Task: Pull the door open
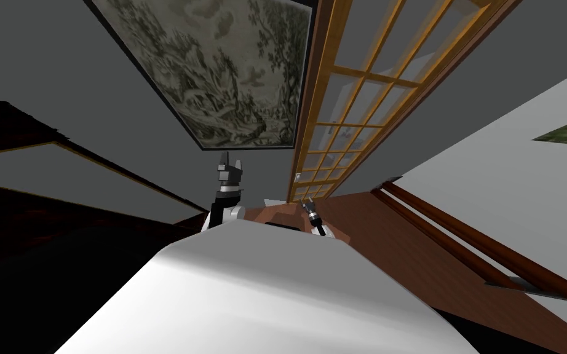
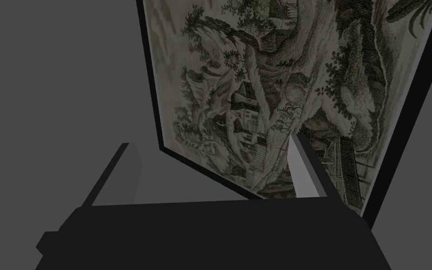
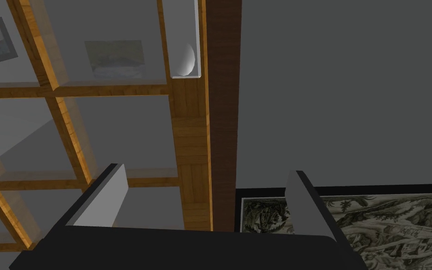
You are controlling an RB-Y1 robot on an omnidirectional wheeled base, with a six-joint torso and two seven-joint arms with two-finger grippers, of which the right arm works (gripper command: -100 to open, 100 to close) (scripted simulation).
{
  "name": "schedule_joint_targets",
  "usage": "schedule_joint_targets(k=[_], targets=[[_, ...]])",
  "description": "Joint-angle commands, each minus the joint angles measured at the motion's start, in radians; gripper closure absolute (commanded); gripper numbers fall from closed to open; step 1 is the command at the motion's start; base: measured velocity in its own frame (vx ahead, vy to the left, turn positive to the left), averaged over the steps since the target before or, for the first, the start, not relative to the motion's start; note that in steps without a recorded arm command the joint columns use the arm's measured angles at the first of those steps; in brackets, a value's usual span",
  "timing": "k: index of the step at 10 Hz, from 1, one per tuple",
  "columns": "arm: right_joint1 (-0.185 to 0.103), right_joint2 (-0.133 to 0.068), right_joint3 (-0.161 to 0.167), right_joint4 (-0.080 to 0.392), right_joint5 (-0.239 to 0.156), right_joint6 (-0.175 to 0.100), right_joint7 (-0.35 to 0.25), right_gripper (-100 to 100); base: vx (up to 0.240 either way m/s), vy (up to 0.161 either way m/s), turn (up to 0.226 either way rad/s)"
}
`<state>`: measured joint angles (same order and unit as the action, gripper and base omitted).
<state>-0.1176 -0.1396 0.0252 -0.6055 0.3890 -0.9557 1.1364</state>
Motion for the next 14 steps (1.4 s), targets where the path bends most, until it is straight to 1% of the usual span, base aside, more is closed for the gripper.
schedule_joint_targets(k=[1, 6, 9, 10, 11, 12, 14], targets=[[-0.007, -0.006, -0.007, 0.012, -0.032, 0.001, 0.016, -100, -0.136, -0.04, 0.228], [-0.018, -0.017, -0.025, 0.041, -0.123, 0.006, 0.063, -100, -0.047, -0.015, 0.195], [-0.026, -0.025, -0.038, 0.06, -0.183, 0.009, 0.094, -100, 0.006, -0.015, 0.182], [-0.026, -0.025, -0.038, 0.06, -0.183, 0.009, 0.094, -100, 0.015, -0.013, 0.072], [-0.028, -0.027, -0.041, 0.065, -0.2, 0.01, 0.103, -100, 0.013, -0.006, 0.114], [-0.031, -0.03, -0.046, 0.073, -0.226, 0.012, 0.117, -100, 0.027, -0.009, 0.22], [-0.036, -0.035, -0.054, 0.084, -0.262, 0.014, 0.136, -100, 0.04, -0.022, 0.213]])
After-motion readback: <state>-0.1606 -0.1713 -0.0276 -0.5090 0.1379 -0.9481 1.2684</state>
